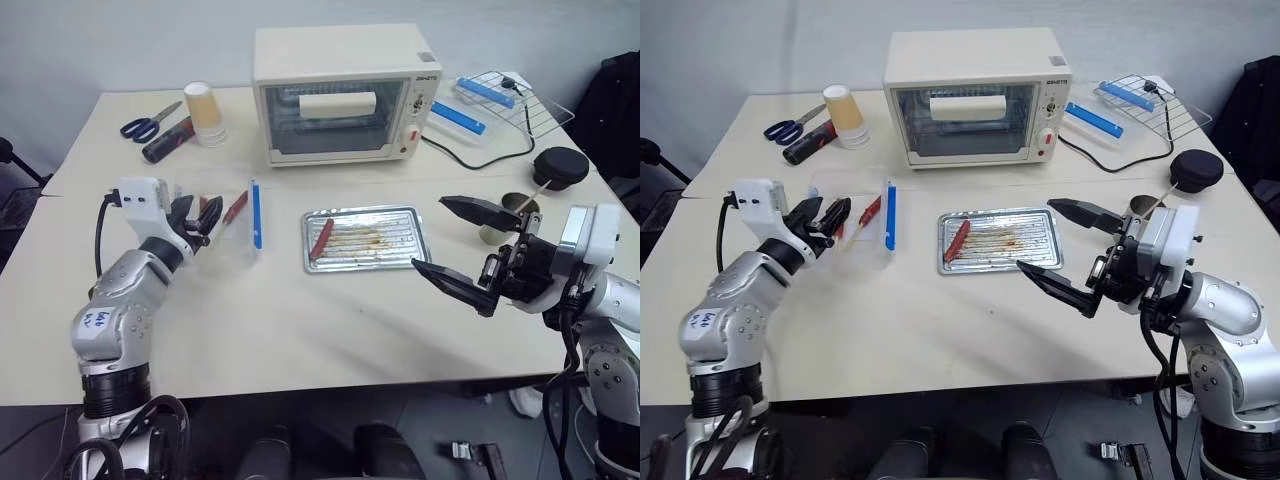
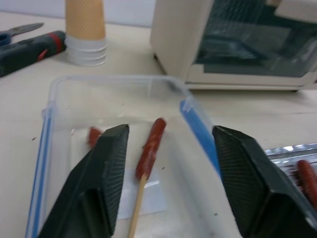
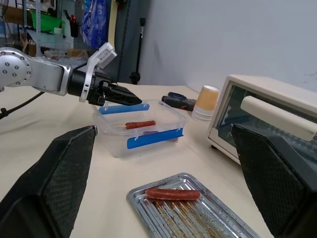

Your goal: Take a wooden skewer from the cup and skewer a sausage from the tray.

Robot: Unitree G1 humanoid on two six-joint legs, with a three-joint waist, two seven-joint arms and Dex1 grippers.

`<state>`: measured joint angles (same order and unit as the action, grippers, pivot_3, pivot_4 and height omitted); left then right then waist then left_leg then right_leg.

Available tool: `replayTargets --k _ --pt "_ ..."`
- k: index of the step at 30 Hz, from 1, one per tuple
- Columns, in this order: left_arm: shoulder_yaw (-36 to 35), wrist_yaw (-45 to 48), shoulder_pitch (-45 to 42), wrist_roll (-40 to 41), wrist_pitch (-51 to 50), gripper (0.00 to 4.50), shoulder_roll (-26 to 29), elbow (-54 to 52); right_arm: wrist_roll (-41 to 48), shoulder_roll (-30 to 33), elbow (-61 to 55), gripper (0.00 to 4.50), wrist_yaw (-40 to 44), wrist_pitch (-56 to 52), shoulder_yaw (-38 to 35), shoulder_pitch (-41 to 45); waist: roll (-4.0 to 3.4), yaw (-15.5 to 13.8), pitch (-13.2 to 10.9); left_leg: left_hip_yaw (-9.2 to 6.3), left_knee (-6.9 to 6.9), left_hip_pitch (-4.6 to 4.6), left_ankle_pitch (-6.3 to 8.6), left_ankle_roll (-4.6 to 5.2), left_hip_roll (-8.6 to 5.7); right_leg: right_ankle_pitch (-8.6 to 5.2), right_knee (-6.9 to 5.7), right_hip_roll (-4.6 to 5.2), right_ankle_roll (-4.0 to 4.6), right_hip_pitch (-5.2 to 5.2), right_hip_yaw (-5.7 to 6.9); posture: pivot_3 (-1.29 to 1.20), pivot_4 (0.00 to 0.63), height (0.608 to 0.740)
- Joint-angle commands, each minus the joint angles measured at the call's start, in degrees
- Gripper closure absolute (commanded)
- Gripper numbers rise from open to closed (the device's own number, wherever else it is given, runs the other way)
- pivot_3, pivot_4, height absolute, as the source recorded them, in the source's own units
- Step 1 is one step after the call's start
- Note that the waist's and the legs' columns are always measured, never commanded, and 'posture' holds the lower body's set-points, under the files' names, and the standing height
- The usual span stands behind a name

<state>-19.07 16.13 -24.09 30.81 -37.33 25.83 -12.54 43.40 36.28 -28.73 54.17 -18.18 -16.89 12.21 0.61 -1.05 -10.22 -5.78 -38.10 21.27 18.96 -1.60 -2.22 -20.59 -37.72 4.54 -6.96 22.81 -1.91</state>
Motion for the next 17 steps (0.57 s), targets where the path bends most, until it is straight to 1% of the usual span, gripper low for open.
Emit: replayTargets --k 1,3,5,6,8,9,13,17 --pt "-0.43 24.79 4.16 4.71 6.67 0.98 11.67 -3.76 4.55 1.06 -0.95 0.00 2.10 -1.66 0.52 1.12 -0.02 0.71 0.01 0.01 0.04 0.00 0.00 -0.01 0.01 0.00 0.03 0.00 0.01 0.01 -0.01 0.00 0.150 0.740" --pt "1.64 37.58 8.99 1.29 14.66 0.98 18.75 -1.43 3.53 2.31 -1.28 0.00 5.50 -0.76 1.98 0.29 -0.09 1.29 0.02 0.01 0.18 -0.04 0.00 -0.02 0.02 -0.02 0.11 0.02 0.05 0.00 0.00 0.00 0.150 0.740" --pt "4.02 46.00 13.01 -3.17 23.90 0.98 23.42 1.14 0.12 4.76 -1.72 0.00 11.34 2.03 4.32 -2.23 -0.27 1.21 0.03 0.01 0.27 -0.08 0.00 -0.01 0.02 -0.02 0.24 0.04 0.06 -0.05 0.00 0.00 0.150 0.740" --pt "5.09 49.29 14.77 -5.42 29.06 0.98 24.82 2.39 -1.85 6.12 -1.51 0.00 14.32 3.77 5.34 -4.17 -0.28 1.16 0.02 0.01 0.29 -0.10 0.00 -0.01 0.01 -0.02 0.30 0.06 0.06 -0.09 0.01 0.00 0.150 0.740" --pt "6.76 54.74 17.04 -6.35 34.11 0.98 26.09 4.52 -6.38 8.66 0.49 0.00 20.27 9.15 6.99 -7.88 -0.27 0.80 0.01 -0.07 0.33 -0.09 0.01 0.01 0.02 -0.02 0.42 0.07 0.06 -0.18 0.03 0.00 0.150 0.740" --pt "7.15 56.02 17.37 -6.29 35.14 0.98 26.15 5.36 -7.33 9.26 1.32 0.00 21.86 10.75 7.30 -8.80 -0.26 0.64 0.00 -0.09 0.32 -0.06 0.02 0.03 0.01 -0.02 0.50 0.08 0.06 -0.22 0.03 0.00 0.150 0.740" --pt "7.71 53.35 20.00 -7.47 37.49 0.98 22.54 6.91 -10.41 8.72 8.23 0.00 21.37 13.40 6.44 -11.84 -0.22 0.48 -0.02 -0.11 0.16 -0.05 0.04 0.13 0.02 0.14 0.63 0.08 0.04 -0.36 -0.02 0.00 0.150 0.740" --pt "6.17 47.92 26.01 -7.70 37.29 0.98 18.76 3.74 -13.03 7.15 15.67 0.00 20.15 18.18 4.89 -12.68 -0.23 0.77 -0.01 -0.06 0.20 -0.07 0.05 0.16 0.04 0.16 0.64 0.05 0.03 -0.32 -0.05 0.00 0.150 0.740"
